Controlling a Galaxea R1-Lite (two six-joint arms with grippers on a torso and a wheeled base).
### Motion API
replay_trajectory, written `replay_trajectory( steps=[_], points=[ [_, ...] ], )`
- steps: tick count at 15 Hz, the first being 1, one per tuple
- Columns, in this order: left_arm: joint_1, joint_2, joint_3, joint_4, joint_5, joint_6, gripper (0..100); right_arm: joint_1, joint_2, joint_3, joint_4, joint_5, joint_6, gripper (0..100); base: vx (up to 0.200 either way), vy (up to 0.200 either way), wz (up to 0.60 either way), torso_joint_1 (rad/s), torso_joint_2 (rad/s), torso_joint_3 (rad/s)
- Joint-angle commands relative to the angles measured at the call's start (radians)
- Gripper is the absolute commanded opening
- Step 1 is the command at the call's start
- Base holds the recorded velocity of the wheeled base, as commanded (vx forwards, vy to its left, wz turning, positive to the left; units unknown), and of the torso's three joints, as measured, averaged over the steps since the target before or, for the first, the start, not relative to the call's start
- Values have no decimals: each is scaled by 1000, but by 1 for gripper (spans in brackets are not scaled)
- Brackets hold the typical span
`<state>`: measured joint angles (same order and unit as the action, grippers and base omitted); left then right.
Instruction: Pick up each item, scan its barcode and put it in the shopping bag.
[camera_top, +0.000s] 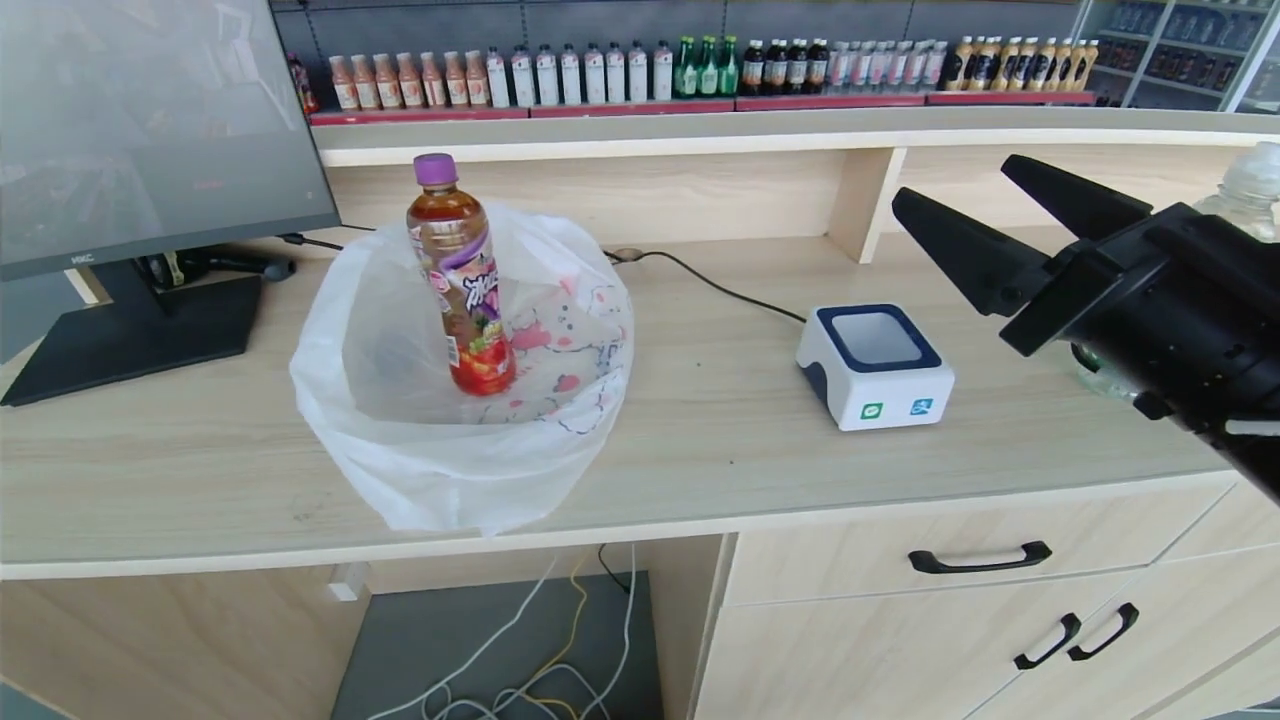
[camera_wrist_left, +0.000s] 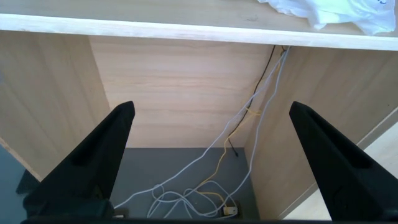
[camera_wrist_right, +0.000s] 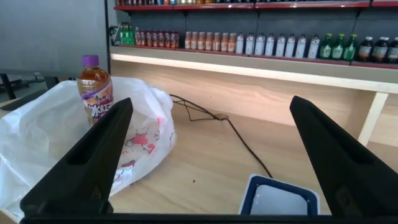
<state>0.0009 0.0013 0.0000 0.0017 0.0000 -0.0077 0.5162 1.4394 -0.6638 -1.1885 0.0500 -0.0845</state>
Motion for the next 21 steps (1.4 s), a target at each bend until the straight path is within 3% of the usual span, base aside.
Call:
replay_trajectory(
  steps=[1,21],
  points=[
    [1,0,0,0,0,0,100,2,21,6,-2,1,-1,100,0,-200,0,2,-2,2],
    [1,0,0,0,0,-2,100,-22,-36,142,-3,14,-5,100,0,-190,0,2,3,2]
  ],
)
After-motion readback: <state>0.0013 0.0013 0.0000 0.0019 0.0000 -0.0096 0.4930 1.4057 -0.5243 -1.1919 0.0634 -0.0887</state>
